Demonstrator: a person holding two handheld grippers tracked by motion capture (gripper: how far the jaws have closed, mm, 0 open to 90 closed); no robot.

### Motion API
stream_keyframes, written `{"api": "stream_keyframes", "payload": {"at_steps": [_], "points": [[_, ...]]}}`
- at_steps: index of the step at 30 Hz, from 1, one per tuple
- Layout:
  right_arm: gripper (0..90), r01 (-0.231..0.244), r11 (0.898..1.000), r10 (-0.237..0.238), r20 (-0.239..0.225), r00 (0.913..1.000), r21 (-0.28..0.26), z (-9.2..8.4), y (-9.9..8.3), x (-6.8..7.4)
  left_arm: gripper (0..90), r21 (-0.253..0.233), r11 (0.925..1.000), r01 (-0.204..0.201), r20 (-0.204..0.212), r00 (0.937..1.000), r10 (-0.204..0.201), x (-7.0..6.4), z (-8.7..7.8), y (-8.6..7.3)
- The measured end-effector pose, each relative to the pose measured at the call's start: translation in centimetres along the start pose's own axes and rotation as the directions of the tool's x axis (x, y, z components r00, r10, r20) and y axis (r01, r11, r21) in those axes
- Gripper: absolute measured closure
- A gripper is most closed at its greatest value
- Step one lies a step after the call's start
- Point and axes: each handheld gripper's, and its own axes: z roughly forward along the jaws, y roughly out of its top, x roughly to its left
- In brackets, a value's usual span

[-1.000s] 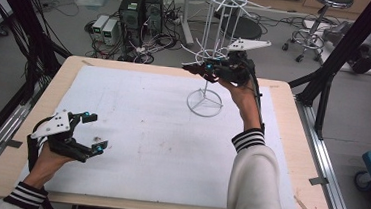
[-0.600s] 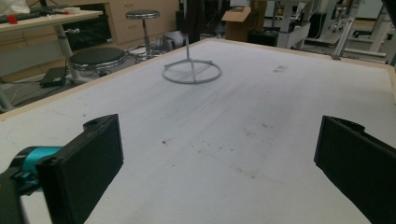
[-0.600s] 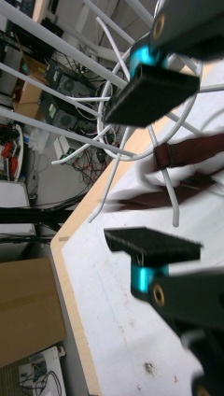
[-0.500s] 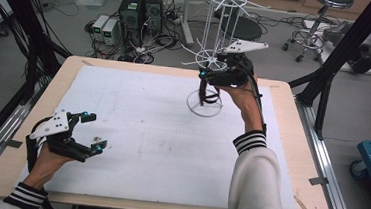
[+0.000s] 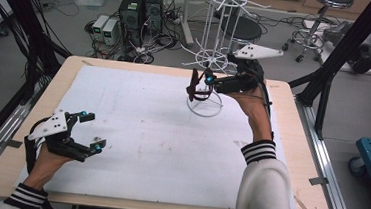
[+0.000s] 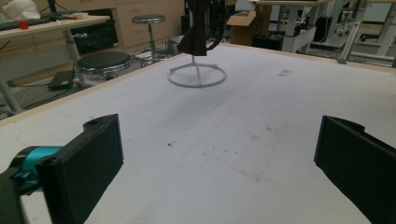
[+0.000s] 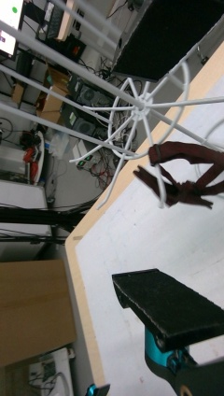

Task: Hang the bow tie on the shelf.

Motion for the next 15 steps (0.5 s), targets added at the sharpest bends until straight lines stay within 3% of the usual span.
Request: {"api": "stream_keyframes", "payload": {"at_steps": [2,10,15], "points": [[0.6,-0.008,1.000,0.008,0.006,1.0000,0.010,-0.5,-0.6,0.1,1.7,-0.009,1.0000,0.000,-0.007,1.0000,0.000,0.0,-0.2,-0.1],[0.6,-0.019,0.999,0.019,0.016,0.9997,-0.044,-3.4,-3.4,1.0,1.7,-0.025,0.9997,-0.005,-0.058,0.9983,0.004,0.0,-1.1,-1.4],[0.7,-0.019,0.996,0.022,0.033,0.9992,-0.087,-5.3,-5.7,2.5,1.7,-0.039,0.9991,-0.015,-0.087,0.9961,0.012,0.0,-1.7,-2.1]]}}
